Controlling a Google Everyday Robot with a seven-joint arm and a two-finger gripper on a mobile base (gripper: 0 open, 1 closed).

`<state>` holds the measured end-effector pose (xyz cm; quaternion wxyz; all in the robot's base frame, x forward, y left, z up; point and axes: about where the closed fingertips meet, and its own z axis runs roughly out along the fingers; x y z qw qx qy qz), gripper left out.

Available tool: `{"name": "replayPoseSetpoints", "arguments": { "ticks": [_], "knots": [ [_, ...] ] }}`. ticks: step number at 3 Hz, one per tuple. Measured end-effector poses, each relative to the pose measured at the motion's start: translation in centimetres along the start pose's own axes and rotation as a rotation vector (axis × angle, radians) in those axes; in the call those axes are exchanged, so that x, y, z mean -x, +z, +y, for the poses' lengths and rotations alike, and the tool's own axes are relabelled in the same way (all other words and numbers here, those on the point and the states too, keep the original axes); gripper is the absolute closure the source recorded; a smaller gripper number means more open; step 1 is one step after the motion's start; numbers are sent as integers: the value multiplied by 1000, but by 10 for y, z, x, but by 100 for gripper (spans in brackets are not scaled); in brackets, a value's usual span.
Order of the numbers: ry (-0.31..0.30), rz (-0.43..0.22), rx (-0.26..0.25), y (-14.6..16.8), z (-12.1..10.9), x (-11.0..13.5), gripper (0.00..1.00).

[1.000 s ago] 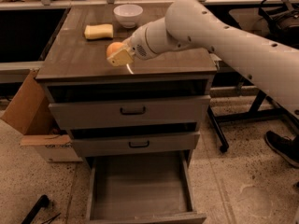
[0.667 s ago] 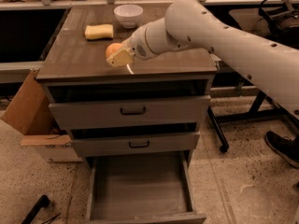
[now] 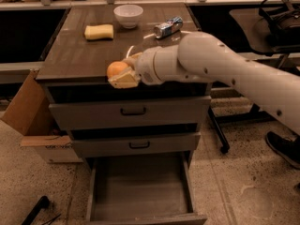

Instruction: Place orange into bottom drawer

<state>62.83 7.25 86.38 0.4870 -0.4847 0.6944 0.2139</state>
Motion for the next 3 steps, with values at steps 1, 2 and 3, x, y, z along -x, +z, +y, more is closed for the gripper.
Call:
{"name": "replayPoseSetpoints", "arguments": {
  "ticks": [1,2,3],
  "knots": [
    [8,-29,10,-5,48,-36,100],
    [27,-26,33,-1,74,-60,100],
    [68,-24,75,15,99,-92,100]
  ]
}}
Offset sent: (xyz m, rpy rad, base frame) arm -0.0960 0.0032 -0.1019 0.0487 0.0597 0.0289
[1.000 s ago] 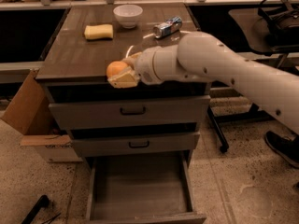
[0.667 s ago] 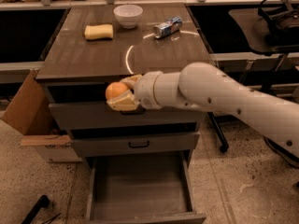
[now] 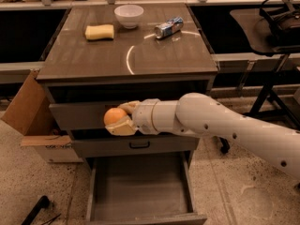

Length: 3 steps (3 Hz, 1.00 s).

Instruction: Place orange into bottom drawer

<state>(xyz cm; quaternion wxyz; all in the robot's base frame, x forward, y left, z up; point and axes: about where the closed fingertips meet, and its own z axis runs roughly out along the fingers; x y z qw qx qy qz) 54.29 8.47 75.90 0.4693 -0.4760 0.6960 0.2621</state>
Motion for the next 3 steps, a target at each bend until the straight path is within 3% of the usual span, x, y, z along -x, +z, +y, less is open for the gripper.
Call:
{"name": "replayPoseSetpoints", "arguments": {
  "ticks": [1,3],
  "knots": [
    [1,0,2,1,1,-3,100],
    [43,-15,35,35,31,-72,100]
  ]
}}
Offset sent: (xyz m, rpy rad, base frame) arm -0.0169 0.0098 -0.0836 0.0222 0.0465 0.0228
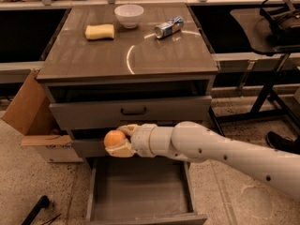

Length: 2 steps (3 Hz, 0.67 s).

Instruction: Place orange into bottom drawer

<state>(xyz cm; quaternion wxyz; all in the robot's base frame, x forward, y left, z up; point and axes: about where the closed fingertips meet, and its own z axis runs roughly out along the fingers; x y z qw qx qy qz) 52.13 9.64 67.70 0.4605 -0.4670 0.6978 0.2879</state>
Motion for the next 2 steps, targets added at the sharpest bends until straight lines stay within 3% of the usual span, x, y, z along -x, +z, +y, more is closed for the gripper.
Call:
{"name": "replayPoseSetpoints", "arguments": {
  "ticks": [2],
  "knots": [
    [88,-50,28,43,33,-75,100]
  ]
}}
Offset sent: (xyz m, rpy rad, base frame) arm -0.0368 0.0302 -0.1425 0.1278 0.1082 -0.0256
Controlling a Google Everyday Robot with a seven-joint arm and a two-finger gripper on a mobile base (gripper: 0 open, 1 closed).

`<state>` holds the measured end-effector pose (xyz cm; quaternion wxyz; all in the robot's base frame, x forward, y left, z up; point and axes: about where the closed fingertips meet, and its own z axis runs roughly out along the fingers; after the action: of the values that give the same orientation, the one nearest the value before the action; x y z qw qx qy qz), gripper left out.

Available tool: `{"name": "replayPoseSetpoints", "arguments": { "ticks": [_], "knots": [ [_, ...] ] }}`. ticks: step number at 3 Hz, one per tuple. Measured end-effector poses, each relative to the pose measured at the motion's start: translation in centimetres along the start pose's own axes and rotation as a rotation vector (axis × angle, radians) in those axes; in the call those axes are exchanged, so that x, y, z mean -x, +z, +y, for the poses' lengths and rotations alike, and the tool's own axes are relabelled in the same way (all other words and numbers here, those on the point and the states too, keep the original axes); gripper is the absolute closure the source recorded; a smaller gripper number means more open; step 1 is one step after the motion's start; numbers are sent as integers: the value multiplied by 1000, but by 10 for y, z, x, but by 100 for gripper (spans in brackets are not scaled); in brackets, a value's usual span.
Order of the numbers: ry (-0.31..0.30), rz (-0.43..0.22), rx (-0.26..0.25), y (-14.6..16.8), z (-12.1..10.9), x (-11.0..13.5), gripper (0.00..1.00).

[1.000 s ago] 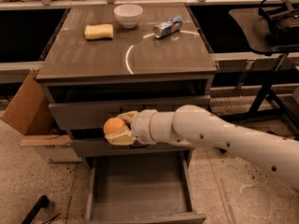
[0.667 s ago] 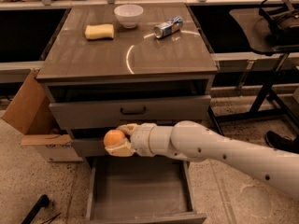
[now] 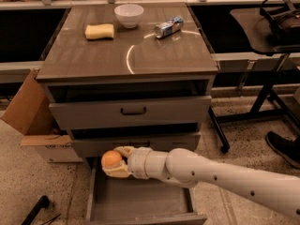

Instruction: Place orange into bottom drawer

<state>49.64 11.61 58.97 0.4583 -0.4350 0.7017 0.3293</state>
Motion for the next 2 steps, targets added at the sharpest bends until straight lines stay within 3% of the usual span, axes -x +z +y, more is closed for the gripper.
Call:
{"name": "replayPoseSetpoints", "arguments": {
  "ticks": [2],
  "knots": [
    [64,-14,10,43,26,-81,100]
  ]
}}
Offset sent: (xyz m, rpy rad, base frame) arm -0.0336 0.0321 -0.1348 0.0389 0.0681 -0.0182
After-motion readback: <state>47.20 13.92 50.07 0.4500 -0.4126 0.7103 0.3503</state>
